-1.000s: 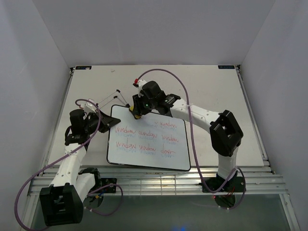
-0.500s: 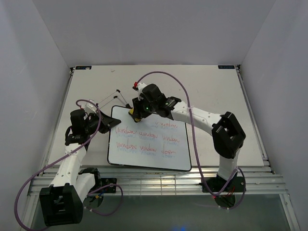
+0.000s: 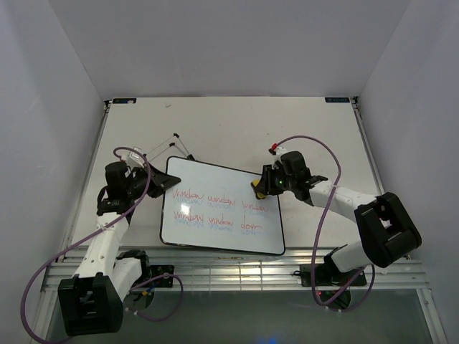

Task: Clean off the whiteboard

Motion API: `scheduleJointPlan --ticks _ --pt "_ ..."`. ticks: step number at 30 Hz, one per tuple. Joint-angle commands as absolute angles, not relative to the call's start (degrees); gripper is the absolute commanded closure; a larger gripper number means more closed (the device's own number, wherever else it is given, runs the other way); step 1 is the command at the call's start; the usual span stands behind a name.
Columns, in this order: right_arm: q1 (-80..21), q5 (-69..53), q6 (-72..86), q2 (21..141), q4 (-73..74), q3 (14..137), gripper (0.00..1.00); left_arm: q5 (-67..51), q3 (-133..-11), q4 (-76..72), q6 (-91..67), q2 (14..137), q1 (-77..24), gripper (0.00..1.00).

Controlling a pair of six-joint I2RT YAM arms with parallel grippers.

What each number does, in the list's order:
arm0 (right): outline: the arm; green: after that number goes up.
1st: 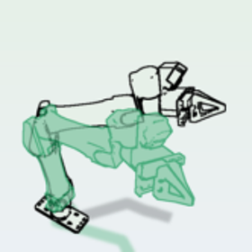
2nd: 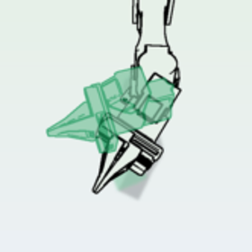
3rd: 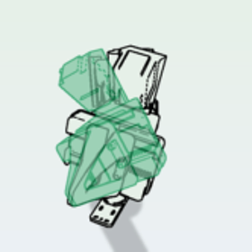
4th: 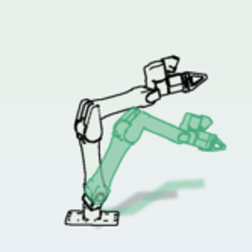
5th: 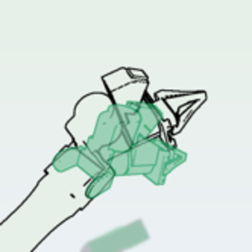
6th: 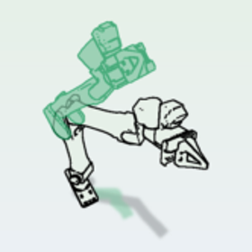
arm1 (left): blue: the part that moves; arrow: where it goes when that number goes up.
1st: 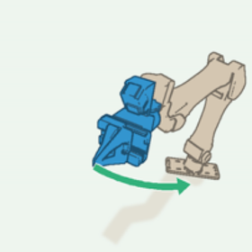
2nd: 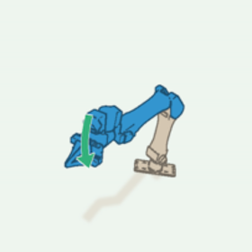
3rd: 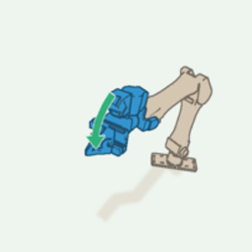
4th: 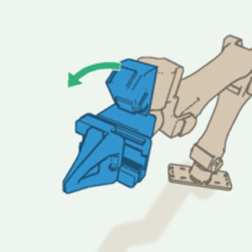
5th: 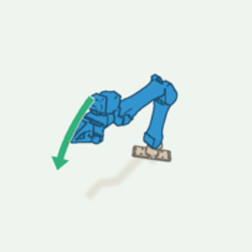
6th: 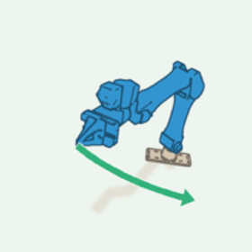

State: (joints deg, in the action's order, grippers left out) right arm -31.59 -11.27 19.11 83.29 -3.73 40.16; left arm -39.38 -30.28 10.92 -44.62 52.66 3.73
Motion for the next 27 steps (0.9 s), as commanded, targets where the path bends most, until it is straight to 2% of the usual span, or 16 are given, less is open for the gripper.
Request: scheduleJointPlan --ticks 1,5,7,12,18,23,27 --pt "-30.6 -11.3 18.2 86.8 6.5 34.4 0.71 -34.5 -32.7 11.5 -37.7 52.6 3.0 1.0" --pt "-32.3 -15.6 20.6 87.2 4.6 37.7 0.73 -34.9 -32.3 11.2 -37.7 52.7 3.0 1.0" --pt "-37.3 -14.5 21.3 89.4 6.8 41.9 0.73 -35.2 -31.8 10.5 -38.0 52.7 3.0 1.0" --pt "-49.3 -14.1 23.5 95.1 8.3 58.5 0.73 -35.3 -31.2 9.8 -38.5 52.1 3.0 1.0" --pt "-57.4 -11.9 23.2 104.3 13.9 75.9 0.73 -35.2 -31.0 10.0 -38.5 51.9 3.0 1.0" --pt "-57.8 -8.8 22.1 106.0 16.0 76.6 0.73 -34.3 -31.3 10.8 -38.2 51.6 3.0 1.0" --pt "-53.5 -7.1 22.1 102.2 14.9 67.9 0.73 -34.3 -31.5 11.1 -38.2 51.6 3.0 1.0"
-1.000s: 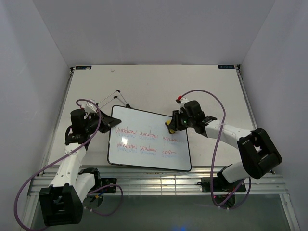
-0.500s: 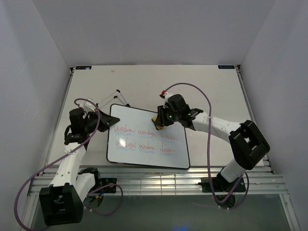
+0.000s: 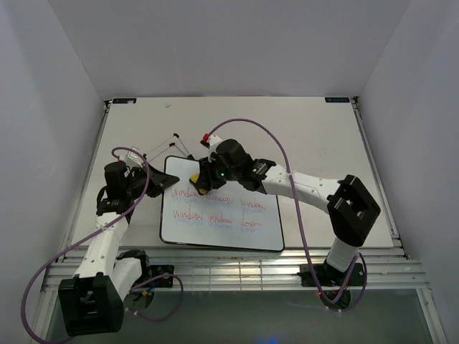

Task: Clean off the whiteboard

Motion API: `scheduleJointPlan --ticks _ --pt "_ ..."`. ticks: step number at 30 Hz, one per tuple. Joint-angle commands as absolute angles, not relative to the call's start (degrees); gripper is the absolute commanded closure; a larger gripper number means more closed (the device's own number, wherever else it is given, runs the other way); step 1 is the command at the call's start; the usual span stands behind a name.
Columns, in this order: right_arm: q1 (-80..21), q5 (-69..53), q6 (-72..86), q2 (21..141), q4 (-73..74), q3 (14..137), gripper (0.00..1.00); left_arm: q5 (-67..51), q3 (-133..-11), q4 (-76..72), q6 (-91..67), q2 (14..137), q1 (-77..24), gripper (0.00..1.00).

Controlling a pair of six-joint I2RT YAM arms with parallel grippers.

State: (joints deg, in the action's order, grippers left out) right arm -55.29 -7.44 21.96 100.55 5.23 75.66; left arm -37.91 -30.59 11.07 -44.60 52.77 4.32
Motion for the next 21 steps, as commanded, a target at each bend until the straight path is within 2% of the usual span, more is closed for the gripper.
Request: scheduleJointPlan --ticks 1,8,12,21 --pt "-52.3 -7.1 22.1 100.0 13.9 63.0 0.73 -34.4 -31.5 11.1 -38.1 51.6 3.0 1.0" --pt "-35.0 -9.1 20.5 90.4 10.4 42.2 0.73 -34.4 -32.3 11.7 -37.5 51.7 3.0 1.0" --pt "-27.3 -11.9 19.0 89.6 9.6 35.7 0.73 -33.8 -32.3 12.3 -37.3 51.2 3.0 1.0" --pt "-23.3 -15.5 17.2 92.9 9.3 35.0 0.73 -32.8 -32.6 13.4 -37.0 51.1 3.0 1.0"
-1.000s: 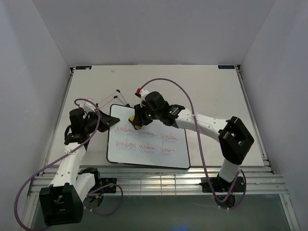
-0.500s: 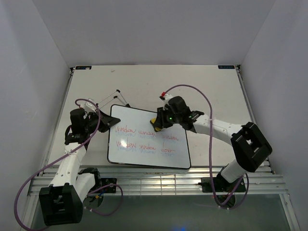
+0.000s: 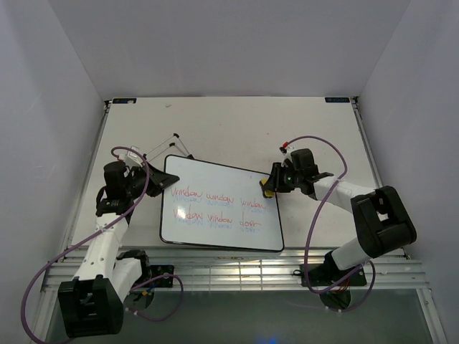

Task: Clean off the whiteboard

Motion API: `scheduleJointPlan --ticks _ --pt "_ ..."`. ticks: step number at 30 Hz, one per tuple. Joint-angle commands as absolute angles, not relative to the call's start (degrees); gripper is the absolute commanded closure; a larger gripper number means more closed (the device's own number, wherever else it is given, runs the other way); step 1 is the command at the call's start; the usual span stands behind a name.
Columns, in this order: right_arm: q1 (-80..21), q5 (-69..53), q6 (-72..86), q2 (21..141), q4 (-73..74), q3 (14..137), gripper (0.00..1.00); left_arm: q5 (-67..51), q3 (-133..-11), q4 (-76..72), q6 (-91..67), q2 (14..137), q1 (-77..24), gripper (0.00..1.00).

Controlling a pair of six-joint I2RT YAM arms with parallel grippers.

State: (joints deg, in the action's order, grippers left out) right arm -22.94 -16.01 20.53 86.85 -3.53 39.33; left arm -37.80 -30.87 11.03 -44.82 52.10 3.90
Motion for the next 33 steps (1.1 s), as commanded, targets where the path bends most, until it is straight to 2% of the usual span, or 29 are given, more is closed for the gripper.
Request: scheduleJointPlan --ticks 1,6,10,16,20,24,28,33 --pt "-22.9 -15.3 17.2 92.9 9.3 35.2 0.73 -32.7 -32.8 13.7 -36.8 50.9 3.0 1.0" --pt "-23.8 -17.0 18.3 92.6 10.5 39.4 0.75 -32.8 -32.5 14.0 -36.6 50.9 3.0 1.0" --pt "-29.2 -15.3 19.1 93.7 14.8 50.1 0.75 -34.6 -31.9 12.7 -37.1 51.6 3.0 1.0" --pt "-40.1 -11.5 19.8 101.8 21.6 67.3 0.74 -37.3 -31.8 11.7 -37.1 54.3 3.0 1.0" --pt "-44.6 -11.4 20.2 109.2 25.5 79.9 0.74 -37.6 -31.4 11.3 -37.3 54.5 3.0 1.0" --pt "-47.0 -11.4 20.0 113.5 27.9 86.8 0.75 -37.7 -31.0 11.1 -37.5 54.4 3.0 1.0" --pt "-45.7 -9.9 19.3 113.9 28.2 85.3 0.75 -37.4 -31.1 11.3 -37.4 53.9 3.0 1.0" --pt "-40.8 -9.0 18.5 108.7 25.1 74.3 0.74 -36.2 -31.5 12.1 -37.2 53.2 3.0 1.0"
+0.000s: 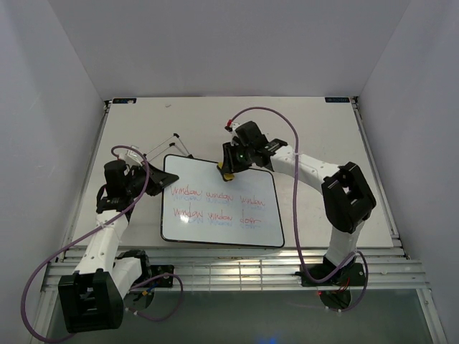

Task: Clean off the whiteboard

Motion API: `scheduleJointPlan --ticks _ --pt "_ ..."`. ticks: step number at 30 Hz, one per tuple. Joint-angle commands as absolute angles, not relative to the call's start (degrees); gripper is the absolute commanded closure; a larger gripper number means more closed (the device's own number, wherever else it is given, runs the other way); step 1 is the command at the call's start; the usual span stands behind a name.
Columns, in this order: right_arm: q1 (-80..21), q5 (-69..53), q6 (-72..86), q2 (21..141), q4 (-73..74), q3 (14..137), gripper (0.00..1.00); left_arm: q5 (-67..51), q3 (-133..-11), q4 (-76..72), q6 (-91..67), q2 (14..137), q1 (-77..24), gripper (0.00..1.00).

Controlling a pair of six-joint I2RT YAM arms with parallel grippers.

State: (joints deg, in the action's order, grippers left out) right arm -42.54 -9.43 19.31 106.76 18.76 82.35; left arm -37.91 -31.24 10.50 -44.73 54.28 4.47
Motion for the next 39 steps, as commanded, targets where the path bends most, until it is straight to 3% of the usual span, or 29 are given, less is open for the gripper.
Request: scheduleJointPlan --ticks 1,9,20,30,39 --pt "-38.8 -9.0 18.3 107.9 23.7 70.2 0.75 -35.9 -31.6 12.2 -37.3 53.1 3.0 1.0" --pt "-27.8 -8.0 15.2 100.9 19.2 54.0 0.75 -35.4 -31.9 12.7 -37.5 52.6 3.0 1.0" --pt "-25.9 -13.1 14.9 95.0 13.6 45.1 0.75 -33.6 -31.8 14.0 -37.4 51.0 3.0 1.0" --pt "-44.4 -12.8 23.3 88.5 8.4 47.6 0.75 -34.4 -28.1 8.6 -43.1 50.1 3.0 1.0" --pt "-60.7 -8.8 25.4 95.1 12.2 67.9 0.75 -33.5 -27.8 6.8 -46.0 51.2 3.0 1.0"
